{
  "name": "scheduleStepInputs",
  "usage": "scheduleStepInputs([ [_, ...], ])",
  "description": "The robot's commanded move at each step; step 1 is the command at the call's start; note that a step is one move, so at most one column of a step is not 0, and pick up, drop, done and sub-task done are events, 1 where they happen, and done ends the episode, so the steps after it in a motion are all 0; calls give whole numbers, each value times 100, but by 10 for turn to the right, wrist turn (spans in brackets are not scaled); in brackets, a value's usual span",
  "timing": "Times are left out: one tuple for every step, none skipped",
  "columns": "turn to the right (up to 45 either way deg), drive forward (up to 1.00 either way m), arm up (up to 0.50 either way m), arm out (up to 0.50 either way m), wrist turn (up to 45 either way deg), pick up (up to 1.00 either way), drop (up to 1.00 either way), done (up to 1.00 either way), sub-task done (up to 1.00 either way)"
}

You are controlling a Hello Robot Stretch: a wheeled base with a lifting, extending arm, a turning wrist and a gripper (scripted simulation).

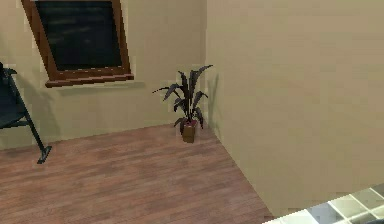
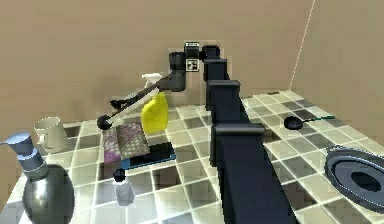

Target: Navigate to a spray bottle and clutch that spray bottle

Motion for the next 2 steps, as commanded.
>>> scheduleStepInputs([
  [0,0,0,0,390,0,0,0,0],
  [0,0,0,0,0,100,0,0,0],
])
